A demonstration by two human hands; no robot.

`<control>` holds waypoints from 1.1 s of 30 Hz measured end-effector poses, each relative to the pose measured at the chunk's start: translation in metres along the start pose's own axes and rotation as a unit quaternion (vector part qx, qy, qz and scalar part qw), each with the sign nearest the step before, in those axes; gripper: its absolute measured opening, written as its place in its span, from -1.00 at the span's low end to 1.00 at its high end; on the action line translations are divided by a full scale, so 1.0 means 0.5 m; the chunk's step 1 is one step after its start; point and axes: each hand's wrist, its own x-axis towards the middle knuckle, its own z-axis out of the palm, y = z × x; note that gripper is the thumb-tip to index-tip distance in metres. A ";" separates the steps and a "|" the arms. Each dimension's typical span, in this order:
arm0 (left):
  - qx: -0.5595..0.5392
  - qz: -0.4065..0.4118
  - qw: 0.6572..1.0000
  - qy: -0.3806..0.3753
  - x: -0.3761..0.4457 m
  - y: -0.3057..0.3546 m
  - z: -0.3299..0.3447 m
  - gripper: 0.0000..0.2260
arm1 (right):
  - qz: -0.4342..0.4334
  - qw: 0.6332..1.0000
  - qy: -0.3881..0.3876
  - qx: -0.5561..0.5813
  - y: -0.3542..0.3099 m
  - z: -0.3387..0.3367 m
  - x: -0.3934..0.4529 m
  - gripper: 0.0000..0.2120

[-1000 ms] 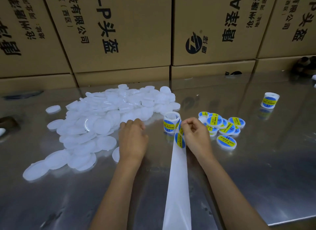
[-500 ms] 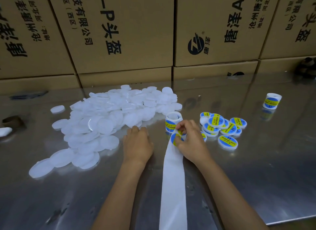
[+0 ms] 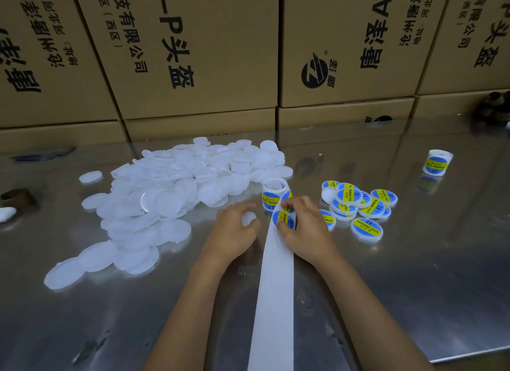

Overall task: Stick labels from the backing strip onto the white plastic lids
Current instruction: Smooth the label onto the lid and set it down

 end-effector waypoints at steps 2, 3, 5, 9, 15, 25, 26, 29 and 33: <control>-0.077 -0.010 0.996 0.041 0.001 0.012 0.000 -0.71 | 0.000 1.000 -0.006 -0.017 0.001 0.001 0.001 -0.66; -0.145 -0.037 0.987 0.064 0.004 0.017 -0.002 -0.72 | -0.002 1.000 -0.009 -0.026 0.002 0.002 0.001 -0.64; -0.360 -0.128 0.922 0.068 0.011 0.022 -0.012 -0.75 | -0.004 0.999 -0.016 -0.039 0.002 0.002 0.001 -0.62; -0.665 -0.212 0.716 -0.027 0.011 0.014 -0.033 -0.77 | -0.002 1.000 -0.005 -0.031 0.001 0.003 0.002 -0.64; -0.706 -0.191 0.681 -0.046 0.019 0.016 -0.022 -0.72 | -0.002 1.000 -0.010 -0.026 0.000 0.000 -0.002 -0.63; -0.385 -0.069 0.919 0.047 0.017 0.015 0.017 -0.60 | -0.013 0.999 -0.031 -0.022 -0.019 0.000 -0.014 -0.83; -0.359 -0.056 0.930 0.052 0.016 0.013 0.018 -0.58 | -0.012 0.999 -0.031 -0.016 -0.020 -0.001 -0.013 -0.86; -0.323 -0.027 0.944 0.061 0.016 0.014 0.020 -0.55 | -0.012 0.999 -0.039 0.004 -0.024 -0.002 -0.015 -0.83; -0.340 -0.038 0.938 0.050 0.018 0.013 0.020 -0.51 | -0.020 0.997 -0.046 0.055 -0.028 0.001 -0.019 -0.77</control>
